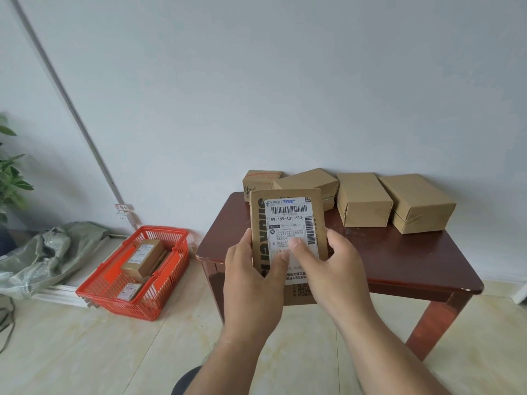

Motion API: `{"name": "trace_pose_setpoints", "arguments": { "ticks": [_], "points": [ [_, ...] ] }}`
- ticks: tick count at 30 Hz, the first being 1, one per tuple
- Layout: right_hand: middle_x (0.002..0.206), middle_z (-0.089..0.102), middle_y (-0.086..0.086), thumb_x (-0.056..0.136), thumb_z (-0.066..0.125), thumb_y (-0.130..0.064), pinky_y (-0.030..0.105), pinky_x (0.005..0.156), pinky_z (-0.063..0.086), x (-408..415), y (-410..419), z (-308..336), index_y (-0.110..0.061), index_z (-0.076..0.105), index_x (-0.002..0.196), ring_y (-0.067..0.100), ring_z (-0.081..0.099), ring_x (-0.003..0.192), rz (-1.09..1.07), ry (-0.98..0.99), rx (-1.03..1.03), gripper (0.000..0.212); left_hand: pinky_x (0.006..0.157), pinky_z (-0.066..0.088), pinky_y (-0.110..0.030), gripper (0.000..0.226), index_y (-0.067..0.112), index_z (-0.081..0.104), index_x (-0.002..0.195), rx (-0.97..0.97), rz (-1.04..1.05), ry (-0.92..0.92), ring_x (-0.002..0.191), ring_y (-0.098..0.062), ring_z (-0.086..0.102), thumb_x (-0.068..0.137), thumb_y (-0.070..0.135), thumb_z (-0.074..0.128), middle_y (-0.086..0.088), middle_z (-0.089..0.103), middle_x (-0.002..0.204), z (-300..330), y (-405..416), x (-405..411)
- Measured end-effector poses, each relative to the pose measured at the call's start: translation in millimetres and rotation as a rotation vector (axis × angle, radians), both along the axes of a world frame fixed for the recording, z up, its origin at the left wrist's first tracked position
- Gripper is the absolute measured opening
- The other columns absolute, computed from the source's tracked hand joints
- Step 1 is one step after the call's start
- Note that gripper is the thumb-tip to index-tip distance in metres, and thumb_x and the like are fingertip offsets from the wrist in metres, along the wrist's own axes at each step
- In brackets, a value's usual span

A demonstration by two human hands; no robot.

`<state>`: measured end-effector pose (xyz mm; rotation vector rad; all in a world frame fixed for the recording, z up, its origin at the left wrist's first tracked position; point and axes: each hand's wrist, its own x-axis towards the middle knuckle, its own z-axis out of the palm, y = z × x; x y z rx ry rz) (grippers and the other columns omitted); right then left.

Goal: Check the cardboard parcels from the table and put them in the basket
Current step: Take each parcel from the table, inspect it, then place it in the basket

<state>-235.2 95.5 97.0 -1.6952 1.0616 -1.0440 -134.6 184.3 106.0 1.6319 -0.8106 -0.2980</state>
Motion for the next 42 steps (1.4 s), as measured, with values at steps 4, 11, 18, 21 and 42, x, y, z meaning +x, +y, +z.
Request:
{"name": "trace_pose_setpoints", "arguments": {
  "ticks": [4, 11, 18, 21, 42],
  "points": [
    [0.109, 0.07, -0.011, 0.078, 0.065, -0.08, 0.039, 0.075, 0.064, 0.7, 0.5, 0.9, -0.04, 0.068, 0.115, 0.007, 0.071, 0.096, -0.012, 0.01, -0.008, 0.054, 0.087, 0.062, -0.038, 0.027, 0.046, 0.066, 0.117, -0.019, 0.041, 0.038, 0.106, -0.006, 0.069, 0.091, 0.047, 0.076, 0.014, 0.067, 0.116, 1.8, -4.3, 5.4],
    [0.108, 0.066, -0.011, 0.088, 0.078, -0.055, 0.03, 0.07, 0.061, -0.7, 7.0, 0.8, -0.033, 0.066, 0.106, 0.005, 0.068, 0.095, -0.012, -0.014, 0.0, 0.031, 0.077, 0.063, -0.037, 0.032, 0.036, 0.061, 0.103, -0.038, 0.096, 0.103, 0.09, -0.005, 0.072, 0.086, 0.057, 0.079, 0.009, 0.072, 0.104, 3.9, -6.1, 9.1],
    [0.101, 0.071, -0.004, 0.082, 0.075, -0.068, 0.028, 0.059, 0.058, -2.1, 3.7, 10.2, -0.029, 0.061, 0.093, 0.008, 0.072, 0.083, -0.074, -0.025, 0.027, 0.043, 0.069, 0.053, -0.008, 0.033, 0.037, 0.057, 0.106, -0.035, 0.026, 0.096, 0.098, 0.016, 0.061, 0.087, 0.048, 0.081, 0.025, 0.068, 0.096, 5.4, -1.1, 2.1],
    [0.1, 0.068, -0.005, 0.079, 0.074, -0.072, 0.028, 0.058, 0.059, -3.5, 9.6, 7.1, -0.03, 0.059, 0.094, 0.006, 0.07, 0.084, -0.059, -0.007, -0.028, 0.047, 0.065, 0.051, -0.01, 0.033, 0.034, 0.06, 0.112, -0.047, 0.021, 0.086, 0.089, 0.015, 0.064, 0.089, 0.049, 0.077, 0.02, 0.07, 0.094, 11.3, -1.6, 6.8],
    [0.1, 0.056, -0.008, 0.076, 0.07, -0.073, 0.018, 0.062, 0.056, -7.8, 14.8, 15.0, -0.027, 0.062, 0.093, -0.002, 0.061, 0.089, -0.039, -0.034, -0.118, 0.049, 0.087, 0.06, -0.045, 0.039, 0.047, 0.066, 0.106, -0.089, 0.033, 0.003, 0.106, -0.014, 0.067, 0.082, 0.078, 0.065, 0.015, 0.068, 0.101, 15.2, -2.9, 9.9]
  ]
}}
